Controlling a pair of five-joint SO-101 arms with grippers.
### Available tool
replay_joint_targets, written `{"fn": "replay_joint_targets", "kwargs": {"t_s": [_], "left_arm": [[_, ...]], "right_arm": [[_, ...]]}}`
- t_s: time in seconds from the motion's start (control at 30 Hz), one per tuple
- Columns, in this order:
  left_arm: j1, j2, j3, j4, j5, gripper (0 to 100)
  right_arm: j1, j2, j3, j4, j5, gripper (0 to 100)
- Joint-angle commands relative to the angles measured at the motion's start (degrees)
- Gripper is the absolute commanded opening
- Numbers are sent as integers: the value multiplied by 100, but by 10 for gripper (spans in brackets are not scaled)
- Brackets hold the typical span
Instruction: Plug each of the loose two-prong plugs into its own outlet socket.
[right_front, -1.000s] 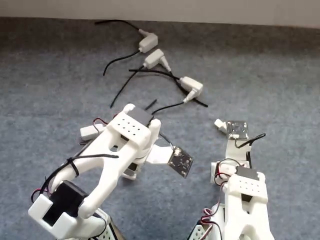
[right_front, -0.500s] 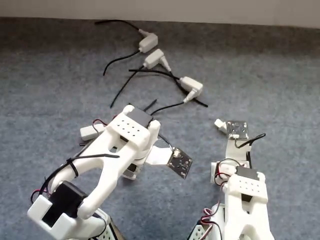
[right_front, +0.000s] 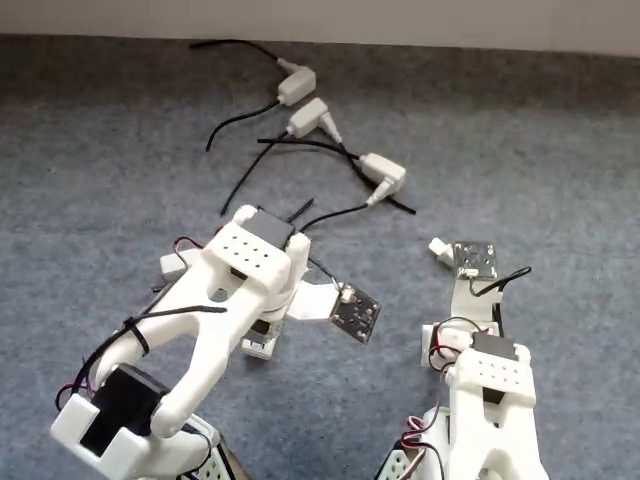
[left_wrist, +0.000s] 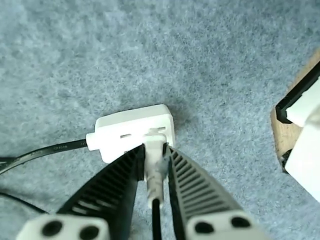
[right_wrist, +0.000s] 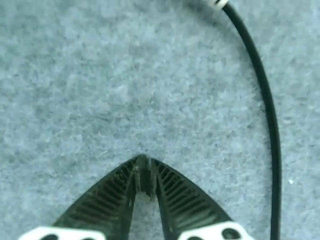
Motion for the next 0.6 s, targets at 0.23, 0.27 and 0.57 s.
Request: {"fn": "replay_joint_targets", "kwargs": {"t_s": [0.23,0.27,0.57], "left_arm": [[48,-57,4,202,-1055,7],[163,-57,-22,396,-1055,7],[101,-4,13,-70,-1055,7]], "right_arm": [[66,-48,4,-180,-53,6],[66,-48,4,-180,-53,6],[66,-48,4,-180,-53,6]]}}
